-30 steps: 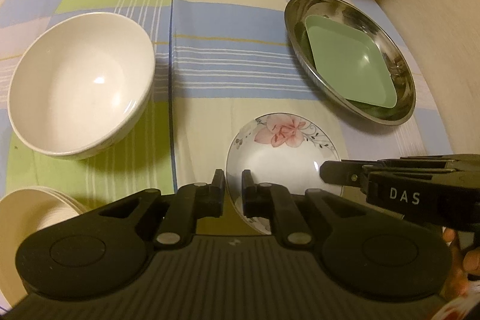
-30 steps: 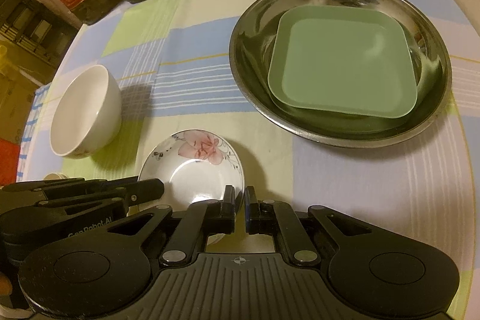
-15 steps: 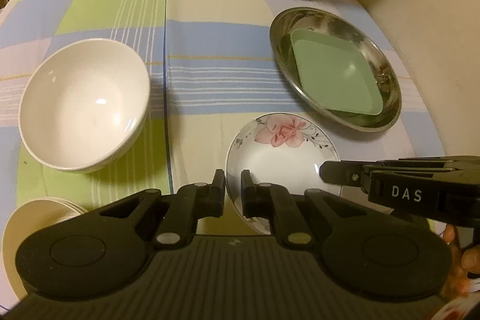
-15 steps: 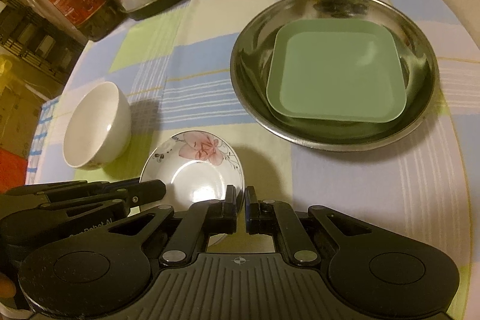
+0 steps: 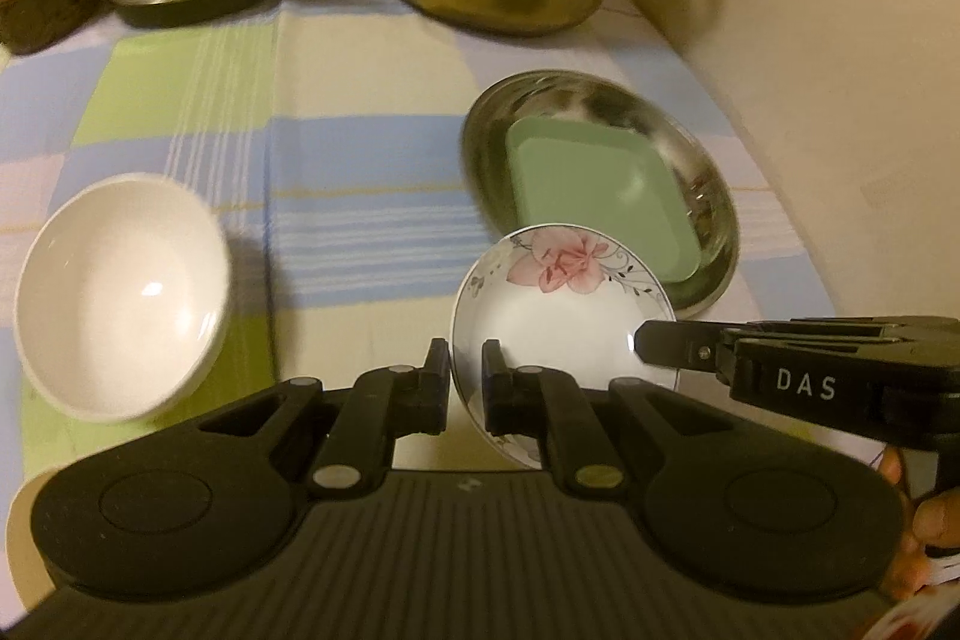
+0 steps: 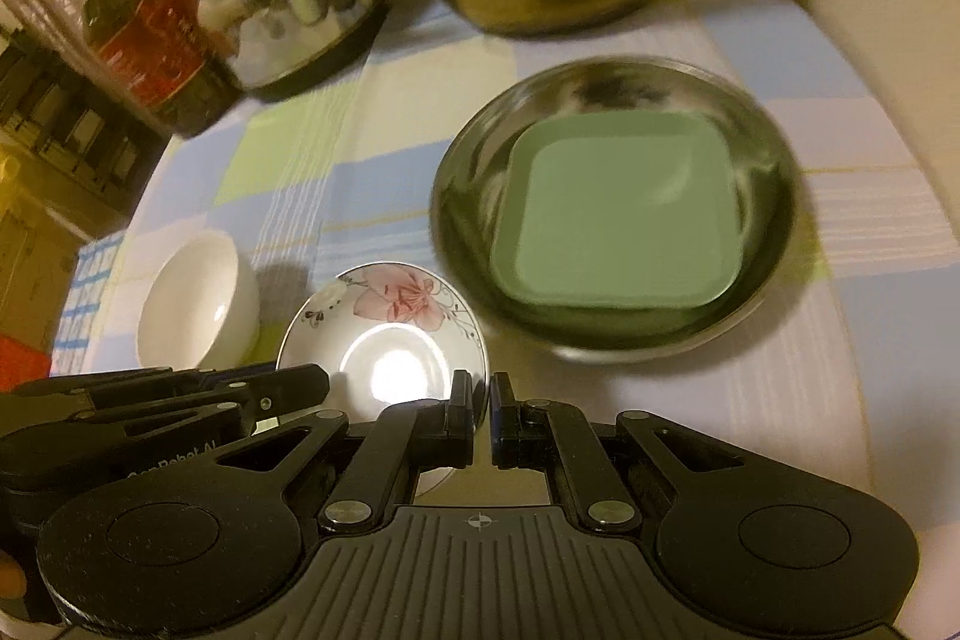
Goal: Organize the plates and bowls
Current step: 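Lift the floral saucer with the left gripper and carry it over the green plate, then lower the saucer onto the green plate, open the left gripper and withdraw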
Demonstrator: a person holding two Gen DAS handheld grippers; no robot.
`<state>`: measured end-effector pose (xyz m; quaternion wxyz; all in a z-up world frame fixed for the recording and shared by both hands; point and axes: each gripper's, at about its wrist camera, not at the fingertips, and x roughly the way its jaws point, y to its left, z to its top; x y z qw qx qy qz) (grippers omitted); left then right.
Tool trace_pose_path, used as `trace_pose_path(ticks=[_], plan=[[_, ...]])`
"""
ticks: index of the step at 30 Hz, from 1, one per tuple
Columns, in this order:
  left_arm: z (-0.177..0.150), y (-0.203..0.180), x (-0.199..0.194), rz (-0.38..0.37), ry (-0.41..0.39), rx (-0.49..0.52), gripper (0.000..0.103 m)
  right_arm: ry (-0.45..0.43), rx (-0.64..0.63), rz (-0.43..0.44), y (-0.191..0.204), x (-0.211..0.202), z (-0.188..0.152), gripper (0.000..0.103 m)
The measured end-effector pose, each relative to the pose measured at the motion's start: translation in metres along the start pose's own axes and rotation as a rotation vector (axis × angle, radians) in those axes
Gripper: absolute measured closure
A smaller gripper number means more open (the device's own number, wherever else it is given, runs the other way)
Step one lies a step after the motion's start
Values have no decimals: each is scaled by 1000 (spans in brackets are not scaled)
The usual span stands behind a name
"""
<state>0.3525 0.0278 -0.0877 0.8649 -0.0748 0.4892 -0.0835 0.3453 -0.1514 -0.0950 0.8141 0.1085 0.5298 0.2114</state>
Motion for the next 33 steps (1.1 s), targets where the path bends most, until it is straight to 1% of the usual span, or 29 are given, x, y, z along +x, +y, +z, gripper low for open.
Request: trace_pose_path(ticks=[7, 10, 11, 16, 23, 33], plan=[[25, -19, 17, -28, -25, 49, 94, -43, 38, -37, -21, -10, 18, 98], [36, -27, 29, -32, -31, 66, 94, -54, 62, -52, -30, -8, 25, 98], [39, -30, 34, -33, -32, 70, 94, -91, 63, -75, -34, -8, 28, 98], [52, -39, 53, -40, -40, 89, 94, -105, 95, -97, -51, 1, 44, 98], [70, -51, 86, -35, -12, 110, 94, -100, 124, -129, -71, 21, 59, 97], [80, -53, 112, -27, 30, 124, 94, -76, 166, -147, -90, 43, 64, 97]])
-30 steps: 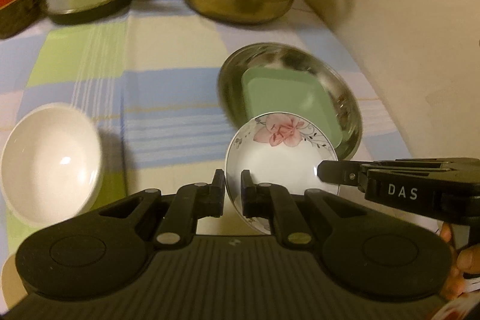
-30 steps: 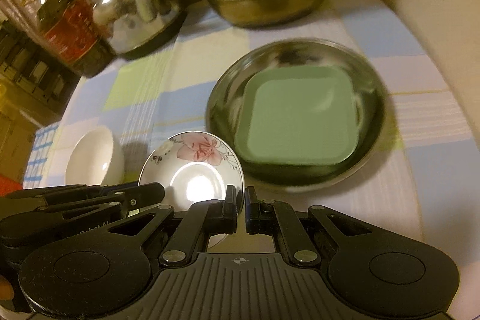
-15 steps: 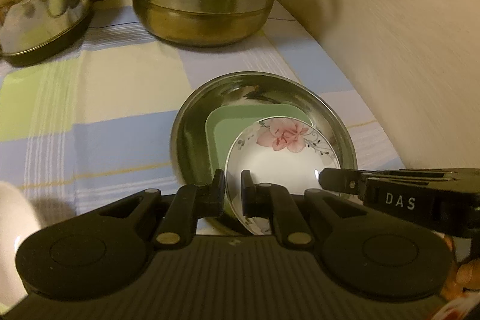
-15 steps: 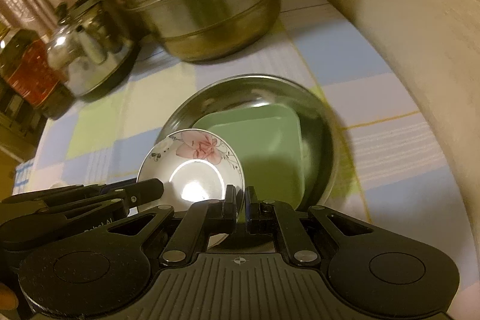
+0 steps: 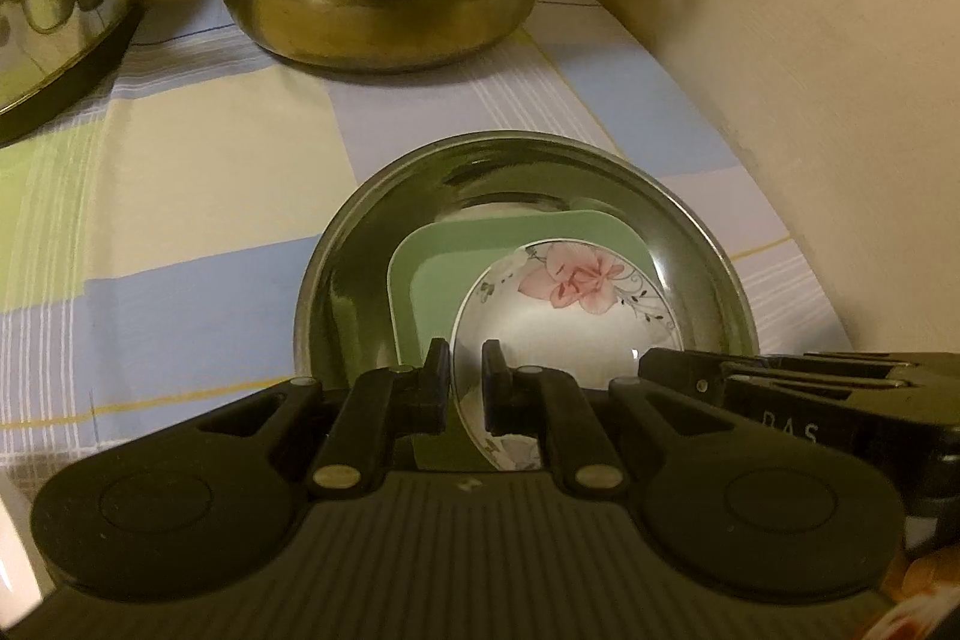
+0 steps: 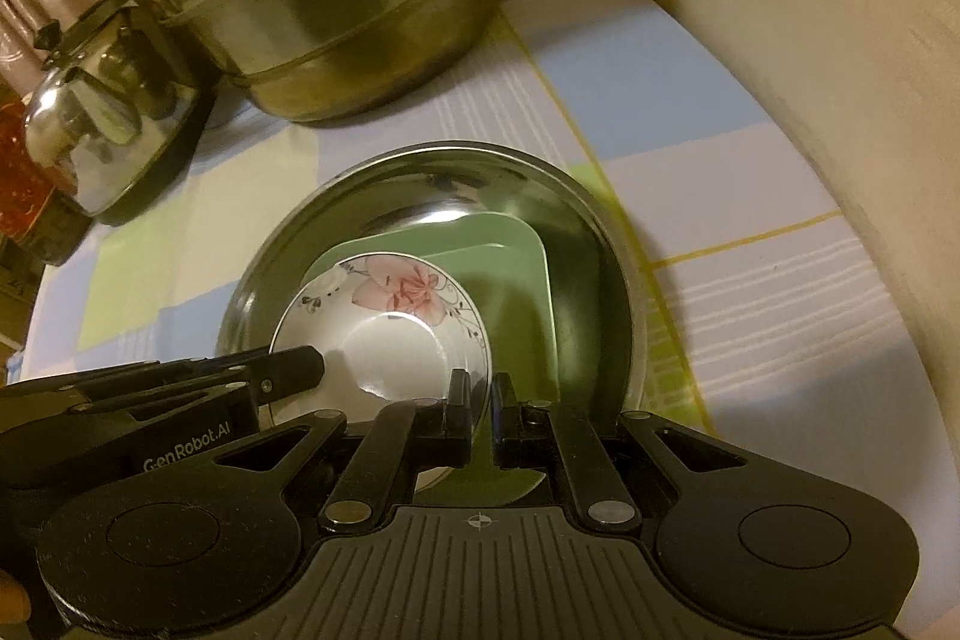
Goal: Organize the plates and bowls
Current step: 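Lower the saucer onto the green plate, open the left gripper and withdraw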
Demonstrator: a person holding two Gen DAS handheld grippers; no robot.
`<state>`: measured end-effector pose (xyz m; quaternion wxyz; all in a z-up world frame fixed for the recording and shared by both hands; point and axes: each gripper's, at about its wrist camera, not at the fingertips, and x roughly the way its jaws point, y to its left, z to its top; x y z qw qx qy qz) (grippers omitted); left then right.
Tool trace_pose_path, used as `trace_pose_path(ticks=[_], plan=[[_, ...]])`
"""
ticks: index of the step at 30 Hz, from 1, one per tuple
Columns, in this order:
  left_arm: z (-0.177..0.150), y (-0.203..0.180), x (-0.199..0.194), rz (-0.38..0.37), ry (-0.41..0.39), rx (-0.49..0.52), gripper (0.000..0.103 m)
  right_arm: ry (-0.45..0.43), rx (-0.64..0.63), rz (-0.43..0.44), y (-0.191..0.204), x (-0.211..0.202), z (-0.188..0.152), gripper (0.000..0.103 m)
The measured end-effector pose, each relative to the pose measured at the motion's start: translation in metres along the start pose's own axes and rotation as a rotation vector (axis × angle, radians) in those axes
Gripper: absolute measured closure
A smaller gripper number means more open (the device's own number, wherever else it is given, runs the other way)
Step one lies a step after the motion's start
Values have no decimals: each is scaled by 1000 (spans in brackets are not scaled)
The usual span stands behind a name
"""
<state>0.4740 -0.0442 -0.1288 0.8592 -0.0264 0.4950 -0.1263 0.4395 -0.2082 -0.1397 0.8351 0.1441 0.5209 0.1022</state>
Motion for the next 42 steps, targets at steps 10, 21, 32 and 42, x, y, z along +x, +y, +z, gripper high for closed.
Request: trace_pose_path(ticks=[10, 21, 32, 42], plan=[[5, -1, 16, 14, 20, 13, 94, 6, 21, -16, -4, 14, 5, 97], [8, -1, 11, 8, -3, 4, 89, -14, 13, -24, 1, 15, 5, 95], [-3, 0, -41, 31, -46, 31, 86, -163, -5, 38, -1, -41, -4, 52], [-46, -2, -109, 73, -77, 30, 84, -238, -43, 101, 1, -112, -38, 52]])
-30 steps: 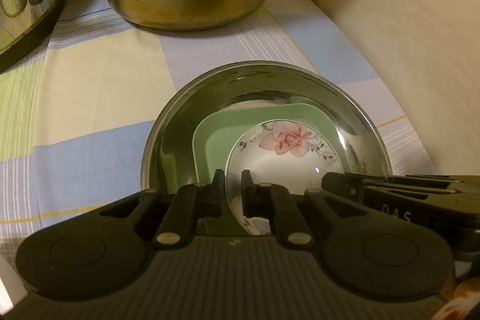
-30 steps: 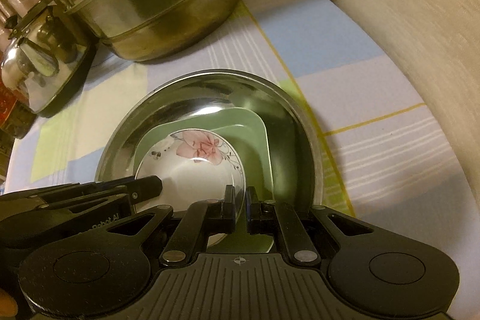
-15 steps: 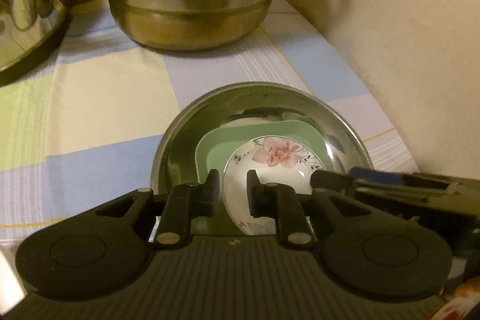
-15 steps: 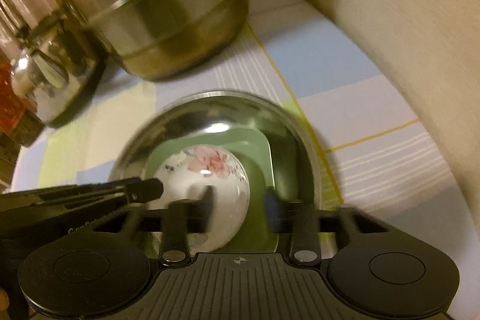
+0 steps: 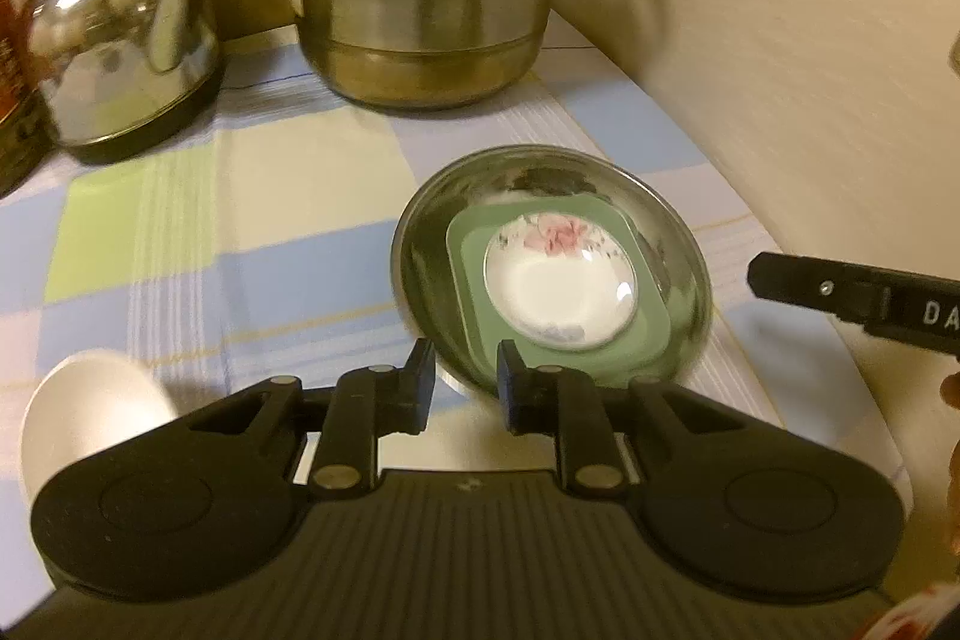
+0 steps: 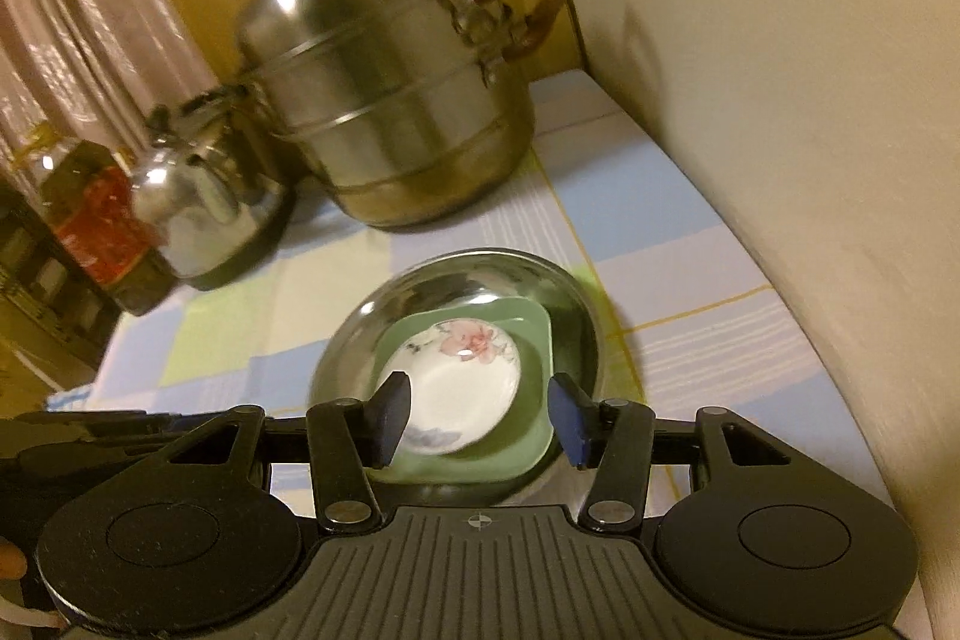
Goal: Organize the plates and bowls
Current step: 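Lower the saucer onto the green plate, open the left gripper and withdraw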
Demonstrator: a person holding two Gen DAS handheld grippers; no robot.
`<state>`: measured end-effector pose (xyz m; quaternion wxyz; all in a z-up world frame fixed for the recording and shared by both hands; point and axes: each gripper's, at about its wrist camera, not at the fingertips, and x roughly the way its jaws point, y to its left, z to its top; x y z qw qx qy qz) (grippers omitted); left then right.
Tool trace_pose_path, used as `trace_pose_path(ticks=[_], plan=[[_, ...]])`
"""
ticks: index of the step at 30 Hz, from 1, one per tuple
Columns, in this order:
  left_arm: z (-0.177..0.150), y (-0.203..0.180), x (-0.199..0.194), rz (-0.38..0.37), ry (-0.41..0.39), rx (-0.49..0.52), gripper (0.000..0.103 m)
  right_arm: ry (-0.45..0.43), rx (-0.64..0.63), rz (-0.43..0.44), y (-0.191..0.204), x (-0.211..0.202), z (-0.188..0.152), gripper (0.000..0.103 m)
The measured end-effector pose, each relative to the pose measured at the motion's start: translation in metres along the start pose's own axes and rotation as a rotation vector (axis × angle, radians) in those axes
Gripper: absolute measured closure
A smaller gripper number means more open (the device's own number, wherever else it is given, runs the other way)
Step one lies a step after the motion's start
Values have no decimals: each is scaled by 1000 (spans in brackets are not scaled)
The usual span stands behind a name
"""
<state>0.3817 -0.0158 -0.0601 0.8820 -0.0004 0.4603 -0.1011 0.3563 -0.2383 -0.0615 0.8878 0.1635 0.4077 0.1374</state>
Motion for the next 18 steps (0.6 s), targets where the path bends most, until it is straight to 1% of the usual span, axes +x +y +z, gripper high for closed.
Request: trace_pose_path(ticks=[5, 6, 10, 18], plan=[[-25, -4, -32, 19, -8, -20, 84, -22, -11, 39, 5, -35, -16, 52], [-30, -5, -38, 13, 12, -25, 84, -24, -13, 44, 6, -42, -19, 52], [-52, -9, -66, 25, -1, -48, 84, -28, -29, 69, 10, -66, -34, 52], [-97, -21, -114, 66, -28, -86, 84, -23, -79, 108, 15, -109, -75, 52]])
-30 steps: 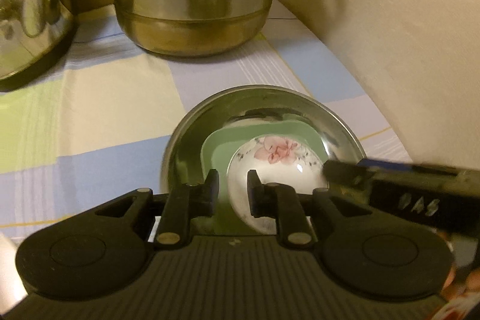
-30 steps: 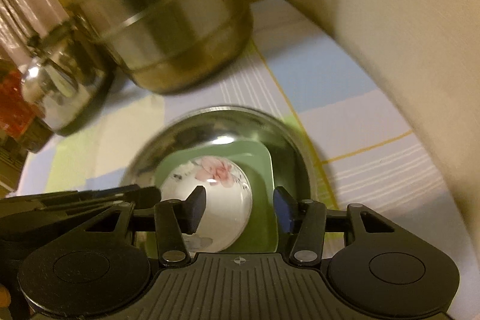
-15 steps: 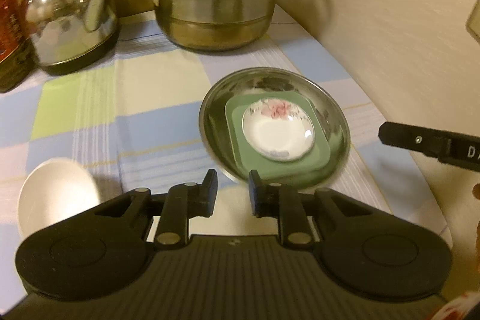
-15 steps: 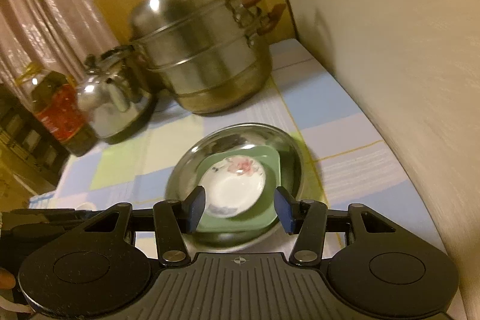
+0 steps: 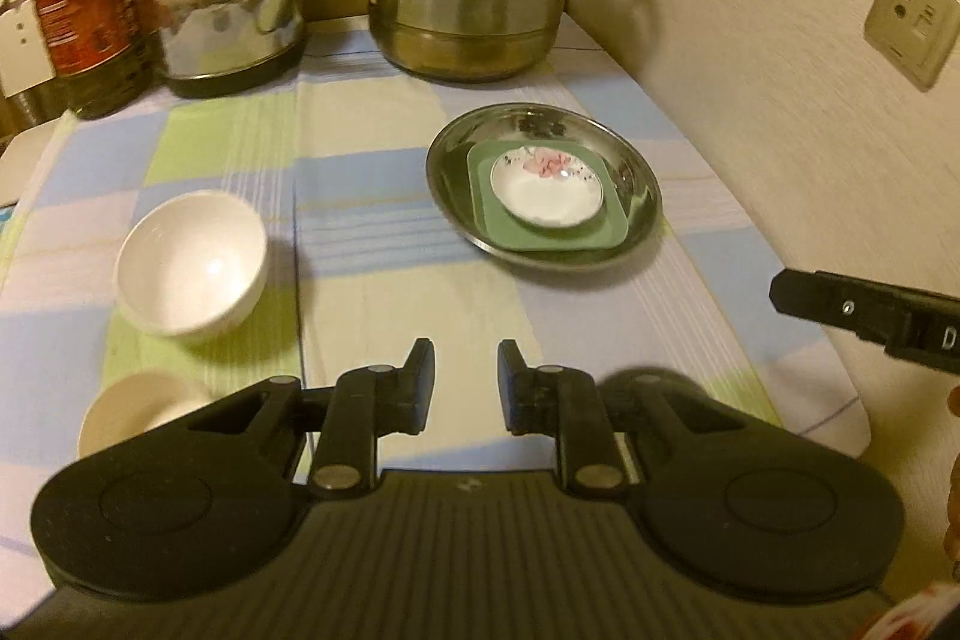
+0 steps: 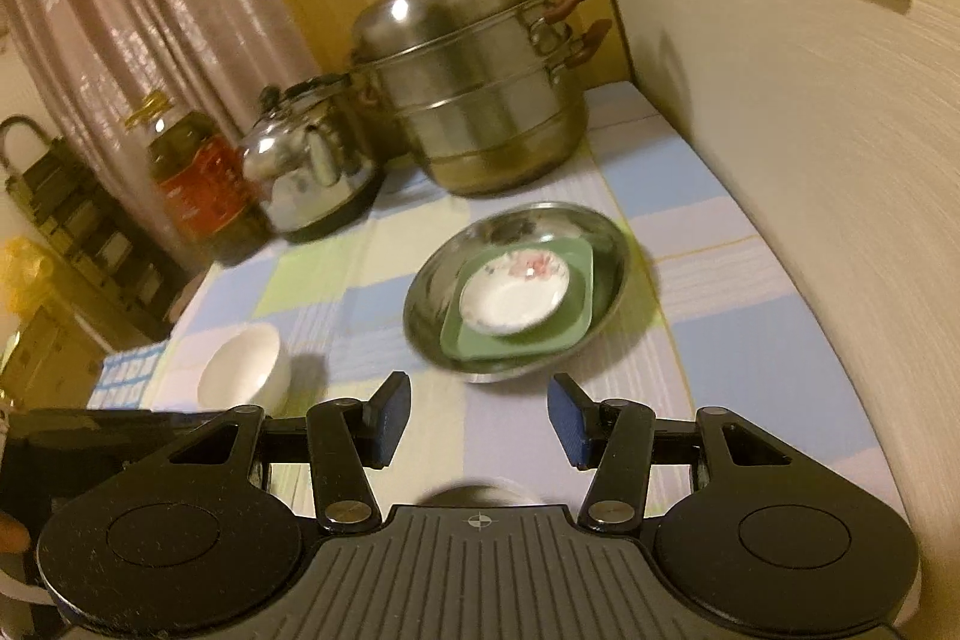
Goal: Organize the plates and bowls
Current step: 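Lower the saucer onto the green plate, open the left gripper and withdraw, then move the left gripper to the cream bowl stack and grasp its rim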
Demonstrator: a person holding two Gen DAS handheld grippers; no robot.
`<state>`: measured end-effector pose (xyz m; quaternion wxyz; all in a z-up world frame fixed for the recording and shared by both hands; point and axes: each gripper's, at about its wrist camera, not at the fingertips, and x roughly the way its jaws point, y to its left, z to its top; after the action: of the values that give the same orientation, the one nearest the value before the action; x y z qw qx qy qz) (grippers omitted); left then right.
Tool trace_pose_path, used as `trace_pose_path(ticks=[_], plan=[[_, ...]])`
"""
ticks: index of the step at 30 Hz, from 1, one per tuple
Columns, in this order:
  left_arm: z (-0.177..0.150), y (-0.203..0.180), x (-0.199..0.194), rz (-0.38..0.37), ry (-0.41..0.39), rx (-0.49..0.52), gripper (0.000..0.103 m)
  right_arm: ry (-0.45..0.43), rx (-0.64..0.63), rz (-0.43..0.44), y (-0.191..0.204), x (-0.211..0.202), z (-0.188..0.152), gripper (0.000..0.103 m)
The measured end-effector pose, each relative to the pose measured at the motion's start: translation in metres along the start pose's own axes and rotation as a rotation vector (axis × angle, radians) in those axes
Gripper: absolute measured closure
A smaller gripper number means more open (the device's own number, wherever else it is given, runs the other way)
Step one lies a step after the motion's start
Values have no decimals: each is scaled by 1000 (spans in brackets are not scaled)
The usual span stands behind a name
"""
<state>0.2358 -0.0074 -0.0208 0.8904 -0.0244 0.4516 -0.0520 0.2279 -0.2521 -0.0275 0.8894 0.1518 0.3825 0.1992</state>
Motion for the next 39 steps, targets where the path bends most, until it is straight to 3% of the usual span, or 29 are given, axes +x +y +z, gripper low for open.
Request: trace_pose_path(ticks=[16, 22, 29, 39], plan=[[-89, -14, -77, 73, -31, -77, 83, 55, -187, 18, 33, -60, -71, 52], [-110, -15, -95, 91, -32, -89, 83, 69, -181, 45, 39, -74, -91, 52], [-125, -7, -108, 109, -31, -95, 83, 127, -171, 84, 46, -75, -101, 52], [-139, 33, -114, 119, -2, -132, 83, 193, -192, 97, 71, -55, -119, 52]])
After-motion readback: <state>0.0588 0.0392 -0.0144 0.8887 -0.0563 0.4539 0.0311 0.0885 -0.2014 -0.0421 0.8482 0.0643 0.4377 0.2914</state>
